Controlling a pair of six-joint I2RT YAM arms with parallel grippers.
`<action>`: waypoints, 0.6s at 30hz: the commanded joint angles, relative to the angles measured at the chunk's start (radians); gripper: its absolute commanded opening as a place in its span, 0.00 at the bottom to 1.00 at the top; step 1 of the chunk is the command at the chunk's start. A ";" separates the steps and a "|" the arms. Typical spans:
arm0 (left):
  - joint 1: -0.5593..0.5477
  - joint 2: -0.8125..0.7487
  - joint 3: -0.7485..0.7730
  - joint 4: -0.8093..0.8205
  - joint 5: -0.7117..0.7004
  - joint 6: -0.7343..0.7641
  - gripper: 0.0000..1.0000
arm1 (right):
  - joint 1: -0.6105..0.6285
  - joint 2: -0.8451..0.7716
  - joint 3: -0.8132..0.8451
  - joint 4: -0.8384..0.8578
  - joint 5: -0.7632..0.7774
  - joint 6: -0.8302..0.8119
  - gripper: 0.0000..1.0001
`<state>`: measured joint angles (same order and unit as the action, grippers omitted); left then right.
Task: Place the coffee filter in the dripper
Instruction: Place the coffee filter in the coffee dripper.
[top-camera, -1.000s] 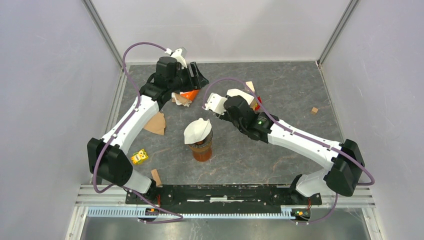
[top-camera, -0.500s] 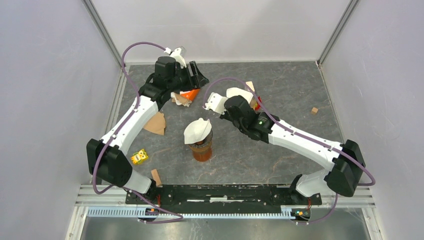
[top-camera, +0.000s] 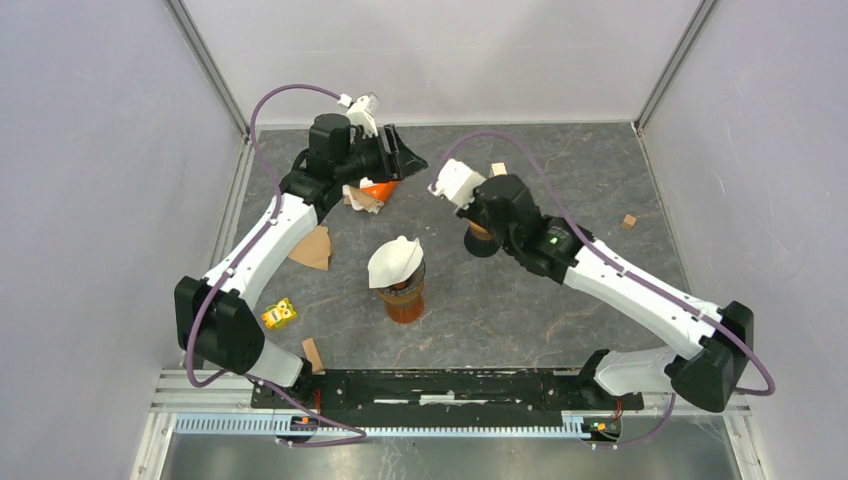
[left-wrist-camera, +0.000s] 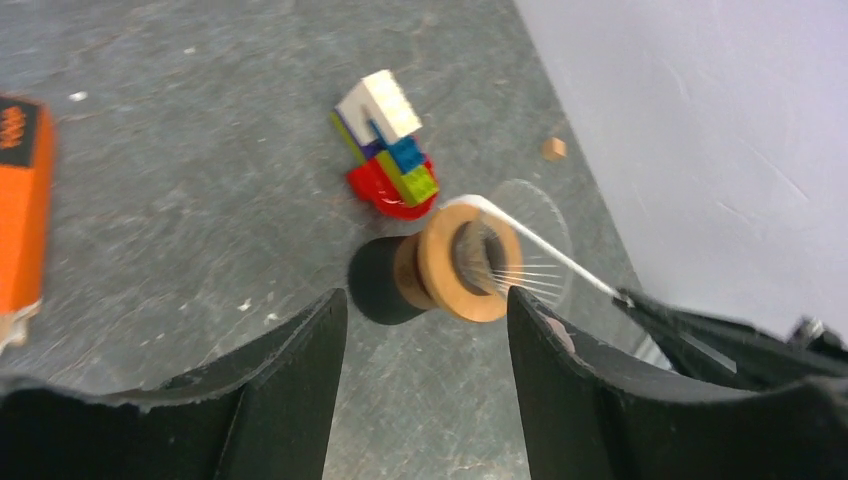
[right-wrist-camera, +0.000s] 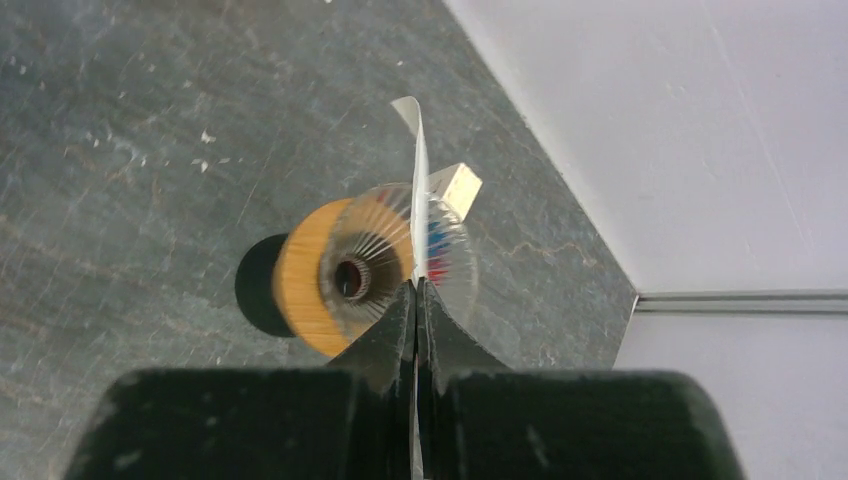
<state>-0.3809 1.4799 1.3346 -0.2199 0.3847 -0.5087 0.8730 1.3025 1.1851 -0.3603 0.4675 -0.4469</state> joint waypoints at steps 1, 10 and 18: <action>-0.018 -0.032 -0.011 0.186 0.242 -0.044 0.66 | -0.081 -0.075 0.081 0.028 -0.112 0.064 0.00; -0.069 -0.053 0.043 0.148 0.442 0.370 0.74 | -0.191 -0.186 0.095 0.048 -0.369 0.096 0.00; -0.102 -0.054 0.206 -0.216 0.456 0.901 0.82 | -0.215 -0.237 0.064 0.015 -0.672 0.081 0.00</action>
<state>-0.4568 1.4612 1.4128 -0.2085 0.8001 -0.0223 0.6643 1.0889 1.2469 -0.3534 -0.0044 -0.3668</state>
